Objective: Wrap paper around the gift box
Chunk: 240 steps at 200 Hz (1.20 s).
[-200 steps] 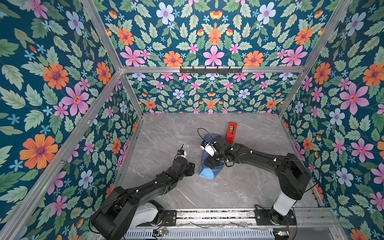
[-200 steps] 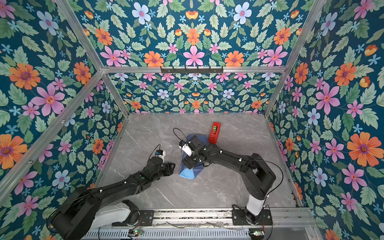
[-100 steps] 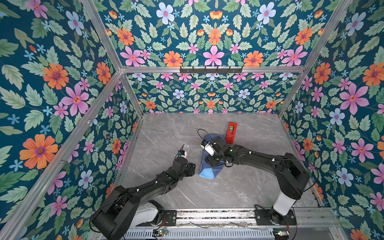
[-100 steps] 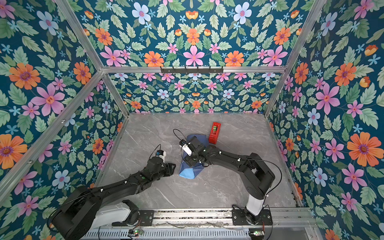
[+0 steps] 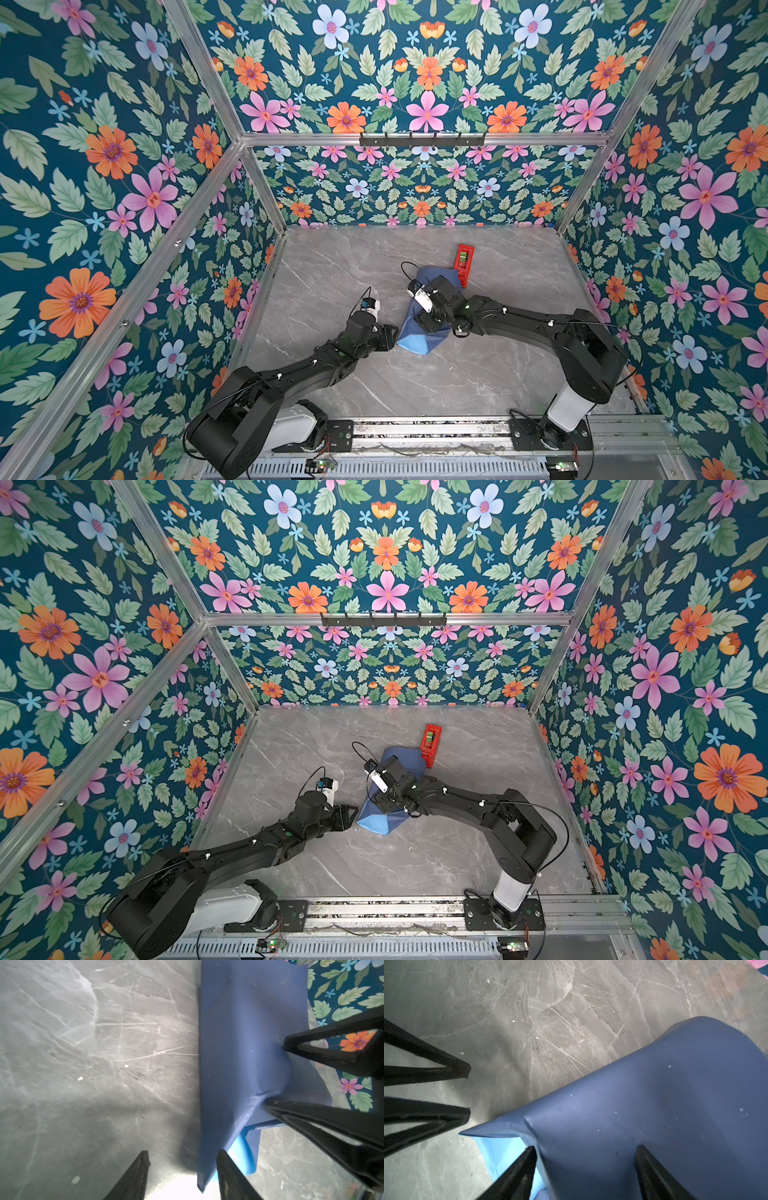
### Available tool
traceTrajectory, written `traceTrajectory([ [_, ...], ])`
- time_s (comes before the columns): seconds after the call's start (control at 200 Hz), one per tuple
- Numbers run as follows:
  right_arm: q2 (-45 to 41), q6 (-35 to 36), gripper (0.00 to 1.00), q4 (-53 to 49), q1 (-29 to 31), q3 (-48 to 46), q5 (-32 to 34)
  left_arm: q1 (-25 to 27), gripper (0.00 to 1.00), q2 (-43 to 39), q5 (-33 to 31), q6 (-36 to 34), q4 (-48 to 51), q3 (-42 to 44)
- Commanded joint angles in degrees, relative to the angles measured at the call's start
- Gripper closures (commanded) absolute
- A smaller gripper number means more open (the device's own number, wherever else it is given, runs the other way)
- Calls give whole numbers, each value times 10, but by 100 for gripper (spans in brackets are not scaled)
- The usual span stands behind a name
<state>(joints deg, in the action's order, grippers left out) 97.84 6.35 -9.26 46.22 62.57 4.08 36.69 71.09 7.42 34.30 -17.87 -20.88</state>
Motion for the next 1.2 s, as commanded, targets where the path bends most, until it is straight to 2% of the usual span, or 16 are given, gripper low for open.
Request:
traceTrajectory([
  [0.0,-7,-7,22,-10,0,-1,8,0,45,8,5,-13,-15,-8],
  [0.275,-23,2,16,-17,1,-3,-1,-2,49,7,-52,-4,18,-23],
  [0.52,-13,26,12,-47,0,8,-5,-2,50,17,-46,-9,16,-37],
  [0.925,15,28,30,-47,-1,-18,6,-2,50,45,-33,-44,-2,-51],
  [1.195,18,31,32,-25,-1,-42,16,-2,51,83,-5,-36,-67,-52],
])
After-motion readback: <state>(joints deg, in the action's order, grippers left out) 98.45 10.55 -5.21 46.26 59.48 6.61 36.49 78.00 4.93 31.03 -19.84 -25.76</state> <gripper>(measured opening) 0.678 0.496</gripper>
